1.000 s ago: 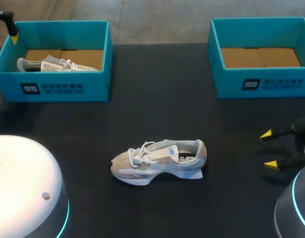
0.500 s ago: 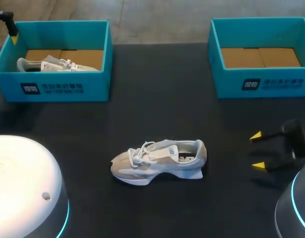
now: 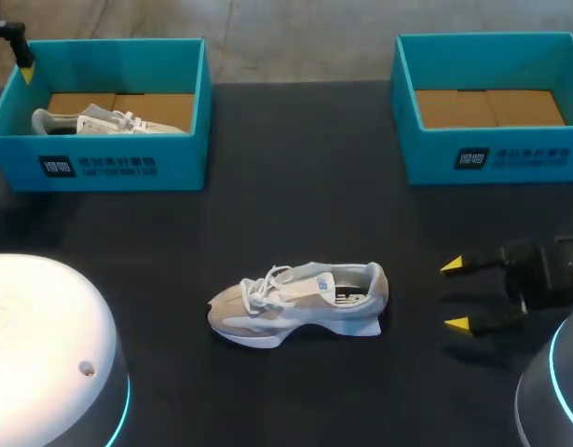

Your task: Take the shoe out of the shoebox, open the shoe tongue, remove and reinsert the insole, then place the shoe into the shoebox

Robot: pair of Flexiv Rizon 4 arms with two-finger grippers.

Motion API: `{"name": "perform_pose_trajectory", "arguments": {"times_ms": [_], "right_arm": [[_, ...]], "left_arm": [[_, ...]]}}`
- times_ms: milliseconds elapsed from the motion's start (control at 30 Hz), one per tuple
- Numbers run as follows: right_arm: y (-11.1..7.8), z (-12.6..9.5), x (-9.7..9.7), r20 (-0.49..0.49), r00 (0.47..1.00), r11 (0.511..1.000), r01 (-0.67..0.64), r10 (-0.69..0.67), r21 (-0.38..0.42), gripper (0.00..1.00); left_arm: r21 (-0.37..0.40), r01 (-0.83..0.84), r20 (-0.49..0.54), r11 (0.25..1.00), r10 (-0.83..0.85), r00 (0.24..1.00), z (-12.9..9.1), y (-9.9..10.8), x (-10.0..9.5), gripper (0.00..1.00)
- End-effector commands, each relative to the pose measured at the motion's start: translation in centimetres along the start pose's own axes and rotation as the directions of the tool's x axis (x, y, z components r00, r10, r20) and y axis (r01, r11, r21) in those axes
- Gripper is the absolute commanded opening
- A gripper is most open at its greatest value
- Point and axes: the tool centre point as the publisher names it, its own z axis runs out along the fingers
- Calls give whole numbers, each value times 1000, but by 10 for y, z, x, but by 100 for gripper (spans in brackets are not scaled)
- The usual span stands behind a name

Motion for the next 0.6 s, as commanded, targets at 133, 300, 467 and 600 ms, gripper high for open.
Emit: {"name": "perform_pose_trajectory", "arguments": {"times_ms": [133,300,467,600], "right_arm": [[0,20,-10,-10,1000,1000,-4,4,-18,100],[0,32,-15,-22,1000,999,-8,7,-49,100],[1,43,-18,-29,1000,998,-13,11,-69,100],[4,50,-20,-36,999,997,-14,11,-77,100]], "left_arm": [[0,-1,-3,1000,1,1000,-1,0,0,100],[0,-1,-3,1000,1,1000,-1,0,0,100],[0,-1,-3,1000,1,1000,-1,0,0,100],[0,-1,-3,1000,1,1000,-1,0,0,100]]}}
